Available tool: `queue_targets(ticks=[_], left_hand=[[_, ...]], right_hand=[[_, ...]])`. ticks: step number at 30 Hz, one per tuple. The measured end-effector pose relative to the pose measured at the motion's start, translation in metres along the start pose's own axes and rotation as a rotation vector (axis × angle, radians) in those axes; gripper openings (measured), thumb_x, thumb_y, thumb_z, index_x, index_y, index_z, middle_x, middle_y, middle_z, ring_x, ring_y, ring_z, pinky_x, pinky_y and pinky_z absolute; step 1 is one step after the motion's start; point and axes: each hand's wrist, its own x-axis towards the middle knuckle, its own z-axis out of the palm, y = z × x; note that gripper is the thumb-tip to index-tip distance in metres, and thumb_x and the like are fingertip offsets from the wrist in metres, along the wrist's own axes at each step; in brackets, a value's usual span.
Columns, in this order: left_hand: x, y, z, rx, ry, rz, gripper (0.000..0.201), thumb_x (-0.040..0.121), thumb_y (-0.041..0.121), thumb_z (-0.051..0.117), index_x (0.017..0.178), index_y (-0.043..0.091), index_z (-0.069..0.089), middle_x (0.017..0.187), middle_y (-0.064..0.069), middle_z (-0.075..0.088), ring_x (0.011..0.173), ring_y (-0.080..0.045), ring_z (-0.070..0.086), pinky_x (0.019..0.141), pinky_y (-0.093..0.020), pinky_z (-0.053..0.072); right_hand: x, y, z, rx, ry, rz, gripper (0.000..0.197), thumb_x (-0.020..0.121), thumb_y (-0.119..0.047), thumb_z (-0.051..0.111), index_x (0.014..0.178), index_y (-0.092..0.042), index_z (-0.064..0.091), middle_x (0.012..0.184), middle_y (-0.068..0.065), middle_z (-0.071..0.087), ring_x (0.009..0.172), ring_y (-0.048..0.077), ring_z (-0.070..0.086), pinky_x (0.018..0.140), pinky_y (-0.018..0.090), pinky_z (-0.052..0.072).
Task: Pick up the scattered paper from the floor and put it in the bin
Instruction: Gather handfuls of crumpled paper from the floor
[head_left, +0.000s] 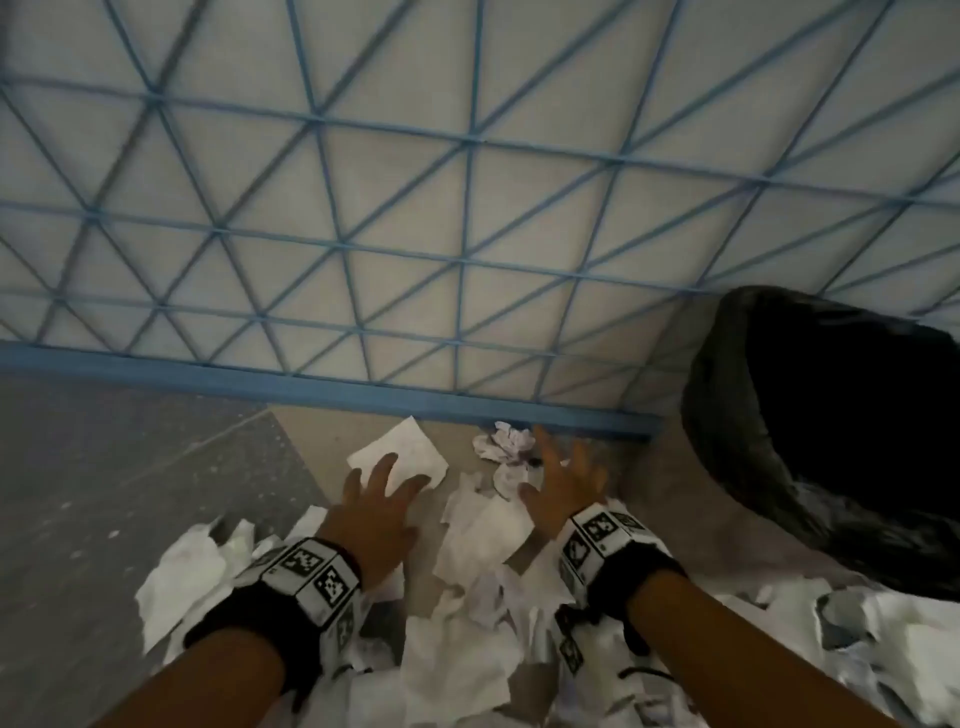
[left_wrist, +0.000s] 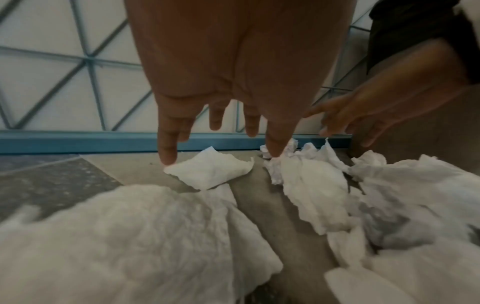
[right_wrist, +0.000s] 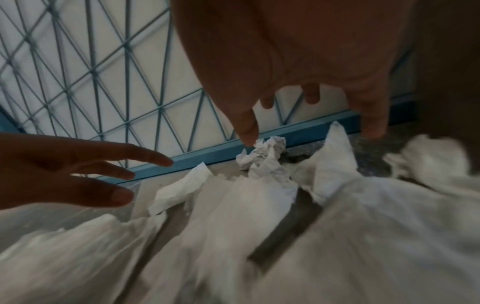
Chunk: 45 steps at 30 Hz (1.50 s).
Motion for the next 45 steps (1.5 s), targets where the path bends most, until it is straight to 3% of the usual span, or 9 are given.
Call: queue_targets(ticks=[7, 12, 17, 21, 26, 30, 33, 41, 45], left_hand=[[0.045, 0.018, 0.016, -0.149, -0.039, -0.094, 0.115, 0.037, 0.096, 0.023, 0.141, 0.051, 0.001, 0.159, -0.004, -0.013, 0.144, -0.042, -0.007, 0.118, -0.053, 0.013], [0.035, 0.04, 0.034, -0.047, -0.125, 0.033, 0.077, 0.078, 0.059, 0.056, 0.142, 0.043, 0.015, 0.157, -0.002, 0.011, 0.142, -0.038, 0.012, 0.115, -0.046, 0.024], [0.032, 0.035, 0.034, 0.078, 0.026, 0.129, 0.035, 0.091, 0.016, 0.046, 0.125, 0.019, 0.046, 0.133, -0.007, 0.044, 0.122, -0.029, 0.04, 0.101, -0.036, 0.036], [0.019, 0.02, 0.032, 0.006, -0.055, 0.138, 0.029, 0.091, 0.01, 0.046, 0.119, 0.013, 0.05, 0.129, -0.01, 0.049, 0.12, -0.026, 0.045, 0.098, -0.031, 0.034], [0.005, 0.015, 0.027, -0.151, 0.036, 0.142, 0.052, 0.087, 0.002, 0.046, 0.136, 0.019, 0.039, 0.136, -0.011, 0.036, 0.119, -0.03, 0.049, 0.099, -0.031, 0.038], [-0.004, 0.013, 0.015, -0.111, -0.03, 0.021, 0.069, 0.089, 0.01, 0.049, 0.148, 0.022, 0.015, 0.15, -0.012, 0.023, 0.134, -0.029, 0.036, 0.11, -0.03, 0.033], [-0.012, 0.016, -0.001, 0.0, -0.066, -0.002, 0.04, 0.09, 0.015, 0.049, 0.129, 0.008, 0.052, 0.134, -0.014, 0.055, 0.124, -0.026, 0.052, 0.103, -0.029, 0.039], [-0.039, 0.063, -0.118, -0.123, 0.332, 0.145, 0.042, 0.081, 0.019, 0.068, 0.122, 0.012, 0.06, 0.128, -0.013, 0.061, 0.12, -0.025, 0.056, 0.098, -0.028, 0.04], [-0.049, 0.125, -0.183, -0.687, 0.598, 0.287, 0.052, 0.071, 0.017, 0.075, 0.12, 0.01, 0.06, 0.115, -0.018, 0.065, 0.106, -0.029, 0.061, 0.09, -0.036, 0.048]], right_hand=[[0.035, -0.004, 0.035, -0.043, -0.082, -0.231, 0.056, 0.092, -0.022, 0.047, 0.141, -0.038, 0.024, 0.157, 0.009, 0.0, 0.142, 0.037, 0.013, 0.117, 0.045, 0.021], [0.006, 0.001, 0.048, -0.136, 0.025, -0.361, 0.039, 0.089, -0.004, 0.044, 0.125, -0.017, 0.041, 0.146, 0.013, 0.021, 0.124, 0.031, 0.039, 0.097, 0.039, 0.042], [0.002, 0.013, 0.046, 0.118, 0.123, -0.355, 0.045, 0.086, 0.001, 0.042, 0.13, -0.009, 0.036, 0.13, 0.018, 0.046, 0.118, 0.031, 0.048, 0.096, 0.035, 0.041], [0.006, 0.031, 0.044, -0.106, 0.075, -0.225, 0.065, 0.088, -0.003, 0.046, 0.145, -0.018, 0.019, 0.142, 0.018, 0.036, 0.132, 0.032, 0.033, 0.106, 0.039, 0.035], [0.001, 0.042, 0.049, -0.33, 0.072, -0.141, 0.046, 0.092, -0.02, 0.047, 0.135, -0.032, 0.036, 0.155, 0.012, 0.006, 0.137, 0.042, 0.016, 0.108, 0.052, 0.03], [-0.01, 0.035, 0.042, -0.366, 0.048, -0.276, 0.034, 0.09, -0.007, 0.045, 0.123, -0.015, 0.049, 0.137, 0.016, 0.042, 0.127, 0.032, 0.041, 0.101, 0.039, 0.04], [-0.025, 0.024, 0.03, -0.254, 0.048, -0.374, 0.025, 0.084, -0.001, 0.051, 0.108, -0.003, 0.059, 0.123, 0.019, 0.055, 0.116, 0.029, 0.054, 0.092, 0.032, 0.045], [-0.097, -0.007, -0.108, 0.122, 0.393, -0.55, 0.012, 0.083, -0.006, 0.059, 0.087, 0.0, 0.068, 0.093, 0.023, 0.069, 0.088, 0.024, 0.063, 0.062, 0.023, 0.04], [-0.137, 0.019, -0.194, 0.29, 0.666, -0.579, 0.008, 0.077, -0.008, 0.068, 0.08, -0.001, 0.068, 0.074, 0.014, 0.062, 0.079, 0.015, 0.056, 0.054, 0.012, 0.035]])
